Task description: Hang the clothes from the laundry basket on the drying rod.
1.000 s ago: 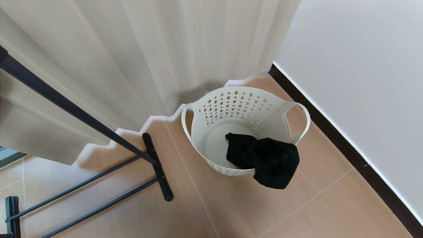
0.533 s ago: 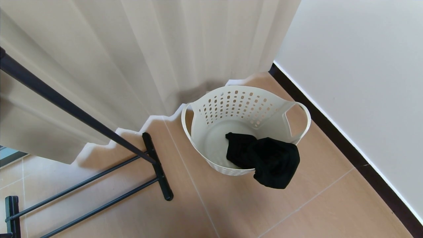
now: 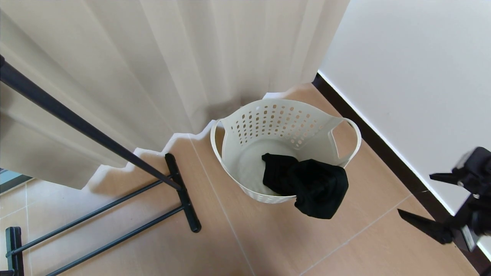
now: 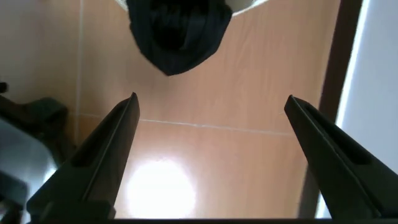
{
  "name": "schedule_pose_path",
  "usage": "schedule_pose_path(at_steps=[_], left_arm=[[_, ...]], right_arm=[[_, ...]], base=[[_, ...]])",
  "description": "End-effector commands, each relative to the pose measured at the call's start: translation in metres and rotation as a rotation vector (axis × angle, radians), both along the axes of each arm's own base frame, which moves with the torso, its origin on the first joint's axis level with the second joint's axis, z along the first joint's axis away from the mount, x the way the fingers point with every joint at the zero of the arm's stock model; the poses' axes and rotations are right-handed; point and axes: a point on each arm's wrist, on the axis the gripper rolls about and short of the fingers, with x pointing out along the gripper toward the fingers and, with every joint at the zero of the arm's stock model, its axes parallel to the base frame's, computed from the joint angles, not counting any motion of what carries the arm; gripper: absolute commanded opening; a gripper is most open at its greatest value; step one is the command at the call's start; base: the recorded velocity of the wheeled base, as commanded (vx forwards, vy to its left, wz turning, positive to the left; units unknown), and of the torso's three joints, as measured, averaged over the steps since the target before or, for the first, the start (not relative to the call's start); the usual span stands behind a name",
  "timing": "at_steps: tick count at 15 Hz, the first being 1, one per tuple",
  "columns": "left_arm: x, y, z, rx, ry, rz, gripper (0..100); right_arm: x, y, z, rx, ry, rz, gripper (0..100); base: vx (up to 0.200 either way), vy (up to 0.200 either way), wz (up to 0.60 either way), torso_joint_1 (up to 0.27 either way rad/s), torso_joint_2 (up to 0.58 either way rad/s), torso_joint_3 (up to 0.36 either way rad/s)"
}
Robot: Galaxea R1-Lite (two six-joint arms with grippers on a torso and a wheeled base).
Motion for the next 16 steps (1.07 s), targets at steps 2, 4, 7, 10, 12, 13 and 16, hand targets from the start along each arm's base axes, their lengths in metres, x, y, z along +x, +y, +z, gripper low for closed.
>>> schedule_pose_path(at_steps=[2, 4, 7, 10, 12, 13, 16], left_arm=[[0.0, 0.0, 0.0, 0.0, -0.001, 0.0, 100], [0.0, 0.0, 0.0, 0.0, -0.001, 0.0, 100], [0.0, 0.0, 0.0, 0.0, -0.001, 0.0, 100], [0.0, 0.0, 0.0, 0.0, -0.001, 0.0, 100], [0.0, 0.0, 0.0, 0.0, -0.001, 0.0, 100], [0.0, 0.0, 0.0, 0.0, -0.001, 0.0, 100], [0.0, 0.0, 0.0, 0.0, -0.001, 0.0, 100]], right_arm=[[0.088, 0.015, -0.006, -0.252, 0.054, 0.137, 100], [0.109, 0.028, -0.005, -0.392, 0.016, 0.22, 100], [0.146, 0.06, -0.013, -0.486, 0.018, 0.236, 100], [0.172, 0.081, -0.023, -0.538, 0.023, 0.211, 100], [0.192, 0.098, -0.03, -0.561, 0.017, 0.208, 100], [0.198, 0.104, -0.032, -0.572, 0.011, 0.2, 100], [0.213, 0.114, -0.038, -0.587, 0.002, 0.209, 100]], base=[[0.0, 0.0, 0.0, 0.0, 0.0, 0.0], [0.0, 0.0, 0.0, 0.0, 0.0, 0.0], [0.0, 0.0, 0.0, 0.0, 0.0, 0.0], [0.0, 0.0, 0.0, 0.0, 0.0, 0.0], [0.0, 0.0, 0.0, 0.0, 0.0, 0.0], [0.0, 0.0, 0.0, 0.0, 0.0, 0.0], [0.0, 0.0, 0.0, 0.0, 0.0, 0.0]])
